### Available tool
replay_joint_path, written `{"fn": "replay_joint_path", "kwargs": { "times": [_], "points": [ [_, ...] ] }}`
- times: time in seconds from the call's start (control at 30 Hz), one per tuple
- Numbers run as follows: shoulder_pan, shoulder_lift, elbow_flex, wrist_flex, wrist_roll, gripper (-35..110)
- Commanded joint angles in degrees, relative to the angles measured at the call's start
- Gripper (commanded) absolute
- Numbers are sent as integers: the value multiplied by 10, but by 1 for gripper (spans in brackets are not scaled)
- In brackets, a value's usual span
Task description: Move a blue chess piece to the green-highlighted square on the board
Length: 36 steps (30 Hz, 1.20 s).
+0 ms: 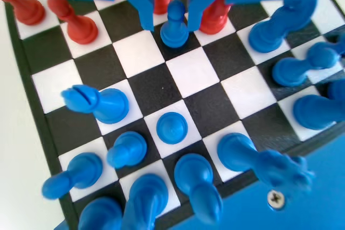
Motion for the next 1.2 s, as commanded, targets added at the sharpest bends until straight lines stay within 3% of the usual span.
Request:
{"fn": "replay_joint_path", "kwargs": {
  "times": [0.0,0.33,0.7,1.17],
  "points": [
    [-3,13,2,1,-16,7],
    [-8,17,-1,-3,-29,1],
    [-23,67,-87,147,-25,1],
    [77,62,-195,193,-30,1]
  ]
}}
